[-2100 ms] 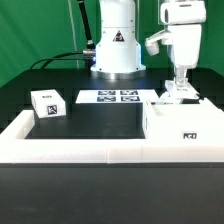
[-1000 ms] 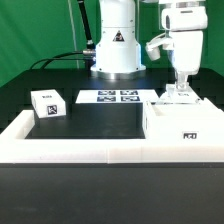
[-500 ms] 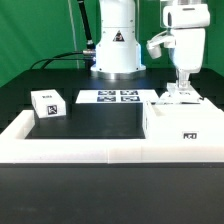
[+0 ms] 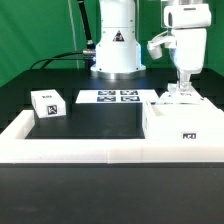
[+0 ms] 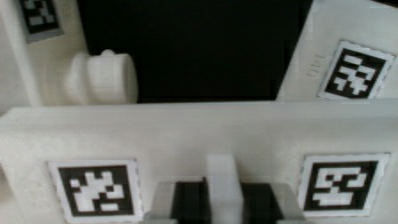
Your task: Assemble cabinet
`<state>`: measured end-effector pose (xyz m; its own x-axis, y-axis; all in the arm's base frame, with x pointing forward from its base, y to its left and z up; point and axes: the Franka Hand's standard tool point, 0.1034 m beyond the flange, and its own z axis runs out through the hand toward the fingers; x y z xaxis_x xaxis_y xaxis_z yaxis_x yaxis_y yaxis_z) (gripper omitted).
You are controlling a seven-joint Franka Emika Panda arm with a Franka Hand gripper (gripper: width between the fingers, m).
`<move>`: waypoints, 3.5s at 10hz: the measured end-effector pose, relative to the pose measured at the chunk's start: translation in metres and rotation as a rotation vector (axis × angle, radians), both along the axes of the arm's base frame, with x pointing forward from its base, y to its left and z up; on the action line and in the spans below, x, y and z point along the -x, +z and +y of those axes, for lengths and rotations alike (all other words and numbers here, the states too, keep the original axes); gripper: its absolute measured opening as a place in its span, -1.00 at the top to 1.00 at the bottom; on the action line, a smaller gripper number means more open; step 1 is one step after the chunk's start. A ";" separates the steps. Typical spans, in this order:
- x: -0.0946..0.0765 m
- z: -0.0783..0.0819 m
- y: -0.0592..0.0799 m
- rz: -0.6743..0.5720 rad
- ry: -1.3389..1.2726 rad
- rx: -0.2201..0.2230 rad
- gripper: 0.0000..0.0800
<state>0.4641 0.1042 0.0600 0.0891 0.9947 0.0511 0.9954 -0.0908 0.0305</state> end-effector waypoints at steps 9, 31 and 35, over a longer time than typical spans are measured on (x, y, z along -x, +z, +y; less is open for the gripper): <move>-0.018 0.003 -0.002 -0.007 0.009 -0.010 0.83; -0.118 0.004 -0.001 0.041 0.109 -0.007 0.83; -0.117 0.005 -0.001 0.044 0.090 -0.005 0.83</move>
Offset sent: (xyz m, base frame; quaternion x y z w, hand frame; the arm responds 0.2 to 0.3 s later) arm 0.0000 0.0000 0.0000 0.0000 0.0000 0.0000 1.0000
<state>0.5815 0.1096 0.0594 0.0015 0.9985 0.0539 0.9999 -0.0008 -0.0139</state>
